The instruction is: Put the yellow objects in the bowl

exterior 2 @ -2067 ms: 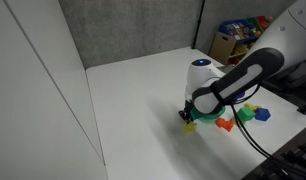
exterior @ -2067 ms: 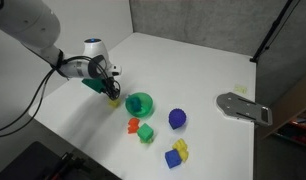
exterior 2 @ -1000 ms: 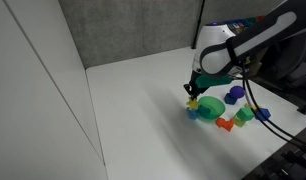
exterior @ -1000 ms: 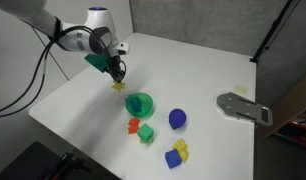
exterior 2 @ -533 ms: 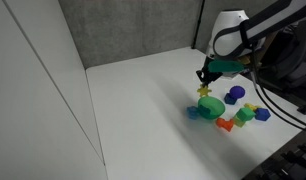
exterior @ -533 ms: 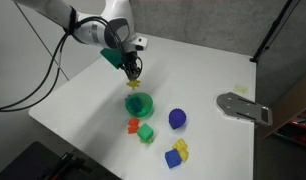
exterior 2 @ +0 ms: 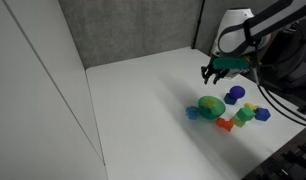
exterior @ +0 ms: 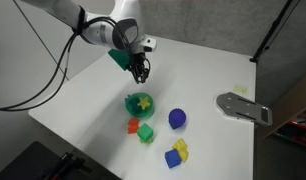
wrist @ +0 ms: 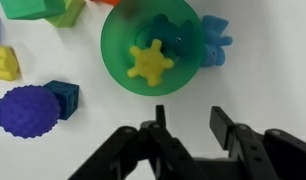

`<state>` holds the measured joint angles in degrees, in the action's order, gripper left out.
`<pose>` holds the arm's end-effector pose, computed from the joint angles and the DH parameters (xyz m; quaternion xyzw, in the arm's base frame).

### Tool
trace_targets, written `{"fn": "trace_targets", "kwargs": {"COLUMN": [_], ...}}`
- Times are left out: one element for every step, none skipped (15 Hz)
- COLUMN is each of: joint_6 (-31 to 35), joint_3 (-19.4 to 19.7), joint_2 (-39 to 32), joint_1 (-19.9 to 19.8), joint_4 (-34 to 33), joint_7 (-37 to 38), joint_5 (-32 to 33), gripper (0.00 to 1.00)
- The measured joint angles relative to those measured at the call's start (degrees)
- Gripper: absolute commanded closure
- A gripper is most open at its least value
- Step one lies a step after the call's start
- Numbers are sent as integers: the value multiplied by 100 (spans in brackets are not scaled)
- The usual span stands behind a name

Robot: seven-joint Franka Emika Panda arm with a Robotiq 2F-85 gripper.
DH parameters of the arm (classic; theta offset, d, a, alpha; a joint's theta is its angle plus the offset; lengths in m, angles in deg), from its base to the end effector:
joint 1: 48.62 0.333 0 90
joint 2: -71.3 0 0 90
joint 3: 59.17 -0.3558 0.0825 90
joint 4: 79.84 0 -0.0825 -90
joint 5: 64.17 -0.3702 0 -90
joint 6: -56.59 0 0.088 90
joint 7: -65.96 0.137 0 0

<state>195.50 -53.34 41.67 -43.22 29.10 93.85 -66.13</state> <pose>0.6435 0.0000 0.2436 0.9680 -0.2505 0.0076 0.0123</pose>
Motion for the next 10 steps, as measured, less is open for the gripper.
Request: {"fn": "trace_targets", "kwargs": {"joint_6": [-27, -94, -203, -349, -532, -720, -896, -1050, -1166, -1231], "joint_3": [1, 1, 1, 1, 1, 1, 3, 5, 7, 16], "joint_2": [5, 18, 42, 80, 134, 194, 270, 347, 434, 517], "joint_1": [-9, -18, -28, -43, -65, -95, -130, -173, -219, -266], "joint_4": [0, 0, 0, 0, 5, 20, 56, 104, 169, 251], "joint_7": [-2, -14, -46, -108, -184, -287, -410, -537, -657, -767], "joint_5": [0, 0, 0, 0, 0, 0, 8, 27, 58, 113], "gripper": [11, 2, 0, 0, 0, 0, 0, 0, 0, 1]}}
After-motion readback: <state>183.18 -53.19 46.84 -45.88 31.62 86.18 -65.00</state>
